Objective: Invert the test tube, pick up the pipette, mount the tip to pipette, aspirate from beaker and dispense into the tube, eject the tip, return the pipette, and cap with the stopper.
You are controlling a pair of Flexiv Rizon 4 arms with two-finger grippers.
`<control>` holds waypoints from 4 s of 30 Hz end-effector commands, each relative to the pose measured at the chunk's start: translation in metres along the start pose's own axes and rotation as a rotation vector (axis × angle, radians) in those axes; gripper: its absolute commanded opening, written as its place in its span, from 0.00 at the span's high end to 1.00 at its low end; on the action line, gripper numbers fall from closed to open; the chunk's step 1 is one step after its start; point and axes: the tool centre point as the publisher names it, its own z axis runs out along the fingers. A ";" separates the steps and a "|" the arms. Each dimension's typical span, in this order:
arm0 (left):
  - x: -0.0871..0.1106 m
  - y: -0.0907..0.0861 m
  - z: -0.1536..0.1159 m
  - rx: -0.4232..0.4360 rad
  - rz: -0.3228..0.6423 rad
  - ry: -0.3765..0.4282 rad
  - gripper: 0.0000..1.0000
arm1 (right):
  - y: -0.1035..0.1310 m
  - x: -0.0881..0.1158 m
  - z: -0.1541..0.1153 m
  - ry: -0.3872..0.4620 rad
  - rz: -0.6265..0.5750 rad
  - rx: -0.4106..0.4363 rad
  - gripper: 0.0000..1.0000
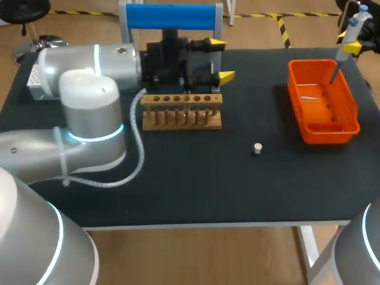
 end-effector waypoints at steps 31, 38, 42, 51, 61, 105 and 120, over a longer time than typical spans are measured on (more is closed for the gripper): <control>0.010 0.001 -0.057 -0.031 -0.025 -0.014 0.00 | 0.001 -0.002 -0.002 0.007 0.000 0.003 1.00; 0.010 0.001 -0.057 -0.031 -0.025 -0.014 0.00 | 0.001 -0.002 -0.002 0.007 0.000 0.003 1.00; 0.010 0.001 -0.057 -0.031 -0.025 -0.014 0.00 | 0.001 -0.002 -0.002 0.007 0.000 0.003 1.00; 0.010 0.001 -0.057 -0.031 -0.025 -0.014 0.00 | 0.005 0.005 0.010 -0.008 0.001 0.000 1.00; 0.010 0.001 -0.057 -0.031 -0.025 -0.014 0.00 | 0.023 0.038 0.073 -0.082 0.010 0.034 1.00; 0.010 0.001 -0.057 -0.031 -0.025 -0.014 0.00 | -0.001 0.025 0.326 -0.038 -0.026 0.060 1.00; 0.010 0.001 -0.057 -0.031 -0.025 -0.014 0.00 | -0.011 0.019 0.365 0.003 -0.015 0.033 1.00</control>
